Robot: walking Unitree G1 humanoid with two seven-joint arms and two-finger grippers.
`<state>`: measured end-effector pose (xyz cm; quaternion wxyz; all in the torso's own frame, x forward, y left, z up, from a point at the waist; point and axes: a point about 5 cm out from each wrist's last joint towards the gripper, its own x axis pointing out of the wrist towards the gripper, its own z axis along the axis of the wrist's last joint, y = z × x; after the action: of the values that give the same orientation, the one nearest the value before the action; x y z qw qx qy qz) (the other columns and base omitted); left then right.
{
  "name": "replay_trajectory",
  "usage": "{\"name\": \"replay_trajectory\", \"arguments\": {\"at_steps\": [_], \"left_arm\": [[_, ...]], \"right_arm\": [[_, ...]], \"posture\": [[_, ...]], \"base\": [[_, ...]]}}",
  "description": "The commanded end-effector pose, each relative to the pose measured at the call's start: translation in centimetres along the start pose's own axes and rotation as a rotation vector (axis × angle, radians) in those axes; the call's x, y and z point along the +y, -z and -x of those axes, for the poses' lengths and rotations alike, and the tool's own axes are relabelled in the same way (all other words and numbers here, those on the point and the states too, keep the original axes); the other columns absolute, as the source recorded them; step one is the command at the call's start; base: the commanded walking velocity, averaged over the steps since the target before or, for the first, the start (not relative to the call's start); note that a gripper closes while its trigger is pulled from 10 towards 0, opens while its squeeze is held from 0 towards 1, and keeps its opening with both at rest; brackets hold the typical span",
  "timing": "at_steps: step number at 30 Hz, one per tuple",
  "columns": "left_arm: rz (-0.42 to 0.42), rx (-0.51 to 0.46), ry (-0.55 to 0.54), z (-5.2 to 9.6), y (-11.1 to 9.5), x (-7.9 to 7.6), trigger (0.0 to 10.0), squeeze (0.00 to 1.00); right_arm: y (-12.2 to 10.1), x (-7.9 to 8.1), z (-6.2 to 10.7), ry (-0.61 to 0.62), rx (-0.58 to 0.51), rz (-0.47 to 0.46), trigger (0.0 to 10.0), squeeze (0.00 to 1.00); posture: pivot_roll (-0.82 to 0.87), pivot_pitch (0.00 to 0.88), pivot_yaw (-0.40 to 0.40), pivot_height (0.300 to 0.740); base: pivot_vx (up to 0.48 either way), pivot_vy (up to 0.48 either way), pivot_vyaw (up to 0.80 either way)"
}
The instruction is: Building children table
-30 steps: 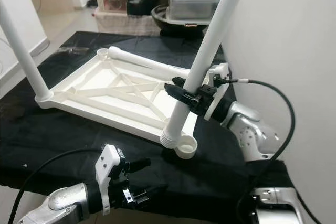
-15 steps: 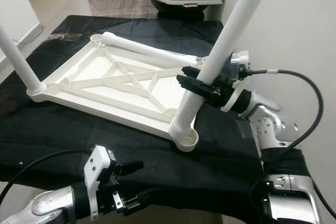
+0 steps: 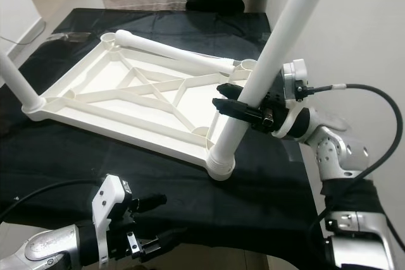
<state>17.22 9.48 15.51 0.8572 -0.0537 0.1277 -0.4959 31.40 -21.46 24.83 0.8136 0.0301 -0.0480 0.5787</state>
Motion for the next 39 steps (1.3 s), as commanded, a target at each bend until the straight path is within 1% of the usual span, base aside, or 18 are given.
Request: {"name": "replay_trajectory", "arguments": {"at_steps": [1, 7, 10, 13, 16, 18, 25, 27, 28, 30, 31, 32, 33, 35, 36, 37, 38, 39], "left_arm": [[0.005, 0.021, 0.001, 0.3, 0.1, -0.2, 10.0, 0.0], [0.008, 0.023, 0.003, 0.3, 0.2, -0.3, 10.0, 0.0], [0.01, 0.022, 0.003, 0.3, 0.1, -0.4, 10.0, 0.0], [0.01, 0.022, 0.003, 0.3, 0.1, -0.4, 10.0, 0.0], [0.009, 0.017, 0.005, 0.0, 0.0, -0.5, 10.0, 0.0], [0.005, 0.015, 0.012, -0.1, 0.0, -0.6, 10.0, 0.0], [0.003, 0.011, 0.016, -0.3, 0.0, -0.7, 10.0, 0.0], [0.003, 0.008, 0.015, -0.3, -0.1, -0.7, 10.0, 0.0], [0.003, 0.008, 0.015, -0.3, -0.1, -0.7, 10.0, 0.0], [0.003, 0.005, 0.014, -0.5, 0.0, -0.7, 10.0, 0.0], [0.003, 0.005, 0.014, -0.5, 0.0, -0.7, 10.0, 0.0], [0.003, 0.003, 0.012, -0.5, 0.0, -0.6, 10.0, 0.0], [0.003, 0.003, 0.012, -0.5, 0.0, -0.6, 10.0, 0.0], [0.002, 0.0, 0.009, -0.7, 0.0, -0.5, 10.0, 0.0], [0.0, -0.003, 0.008, -0.8, 0.0, -0.5, 10.0, 0.0], [0.0, -0.003, 0.008, -0.8, 0.0, -0.5, 10.0, 0.0], [-0.002, -0.004, 0.008, -0.9, 0.0, -0.5, 10.0, 0.0], [-0.002, -0.004, 0.008, -0.9, 0.0, -0.5, 10.0, 0.0]], "right_arm": [[4.2, 0.0, 0.3, 0.038, 0.183, -0.103, 10.0, 0.0], [4.1, -0.2, 0.0, 0.031, 0.221, -0.078, 10.0, 0.0], [3.9, -0.1, -0.5, 0.006, 0.258, -0.046, 10.0, 0.0], [3.9, -0.1, -0.5, 0.006, 0.258, -0.046, 10.0, 0.0], [3.7, 1.9, -2.7, -0.088, 0.266, 0.02, 10.0, 0.0], [4.0, 2.8, -3.7, -0.097, 0.269, 0.045, 10.0, 0.0], [4.8, 3.9, -3.6, -0.096, 0.251, 0.033, 10.0, 0.0], [4.9, 3.7, -3.8, -0.04, 0.25, 0.03, 10.0, 0.0], [4.9, 3.7, -3.8, -0.04, 0.25, 0.03, 10.0, 0.0], [5.1, 3.0, -3.7, 0.057, 0.232, 0.028, 10.0, 0.0], [5.1, 3.0, -3.7, 0.057, 0.232, 0.028, 10.0, 0.0], [5.3, 2.3, -3.5, 0.139, 0.227, 0.021, 10.0, 0.0], [5.3, 2.3, -3.5, 0.139, 0.227, 0.021, 10.0, 0.0], [5.7, 1.0, -2.8, 0.358, 0.217, 0.005, 10.0, 0.0], [5.8, 0.6, -2.4, 0.453, 0.206, 0.024, 10.0, 0.0], [5.8, 0.6, -2.4, 0.453, 0.206, 0.024, 10.0, 0.0], [5.8, 0.4, -2.1, 0.508, 0.197, 0.042, 10.0, 0.0], [5.8, 0.4, -2.1, 0.508, 0.197, 0.042, 10.0, 0.0]], "posture": [[0.27, 0.2, 0.028, 0.74], [0.26, 0.197, 0.023, 0.74], [0.27, 0.201, 0.014, 0.74], [0.27, 0.201, 0.014, 0.74], [0.25, 0.207, 0.013, 0.74], [0.25, 0.208, 0.01, 0.74], [0.25, 0.206, 0.006, 0.74], [0.25, 0.206, 0.006, 0.74], [0.25, 0.206, 0.006, 0.74], [0.24, 0.204, 0.002, 0.74], [0.24, 0.204, 0.002, 0.74], [0.24, 0.201, 0.001, 0.74], [0.24, 0.201, 0.001, 0.74], [0.23, 0.192, 0.0, 0.74], [0.23, 0.192, 0.0, 0.74], [0.23, 0.192, 0.0, 0.74], [0.23, 0.187, -0.001, 0.74], [0.23, 0.187, -0.001, 0.74]], "base": [[0.0, 0.0, 0.0], [0.0, 0.0, 0.0], [0.0, 0.0, 0.0], [0.0, 0.0, 0.0], [0.0, 0.0, 0.0], [0.0, 0.0, 0.0], [0.0, 0.0, 0.0], [0.0, 0.0, 0.0], [0.0, 0.0, 0.0], [0.0, 0.0, 0.0], [0.0, 0.0, 0.0], [0.0, 0.0, 0.0], [0.0, 0.0, 0.0], [0.0, 0.0, 0.0], [0.0, 0.0, 0.0], [0.0, 0.0, 0.0], [0.0, 0.0, 0.0], [0.0, 0.0, 0.0]]}}
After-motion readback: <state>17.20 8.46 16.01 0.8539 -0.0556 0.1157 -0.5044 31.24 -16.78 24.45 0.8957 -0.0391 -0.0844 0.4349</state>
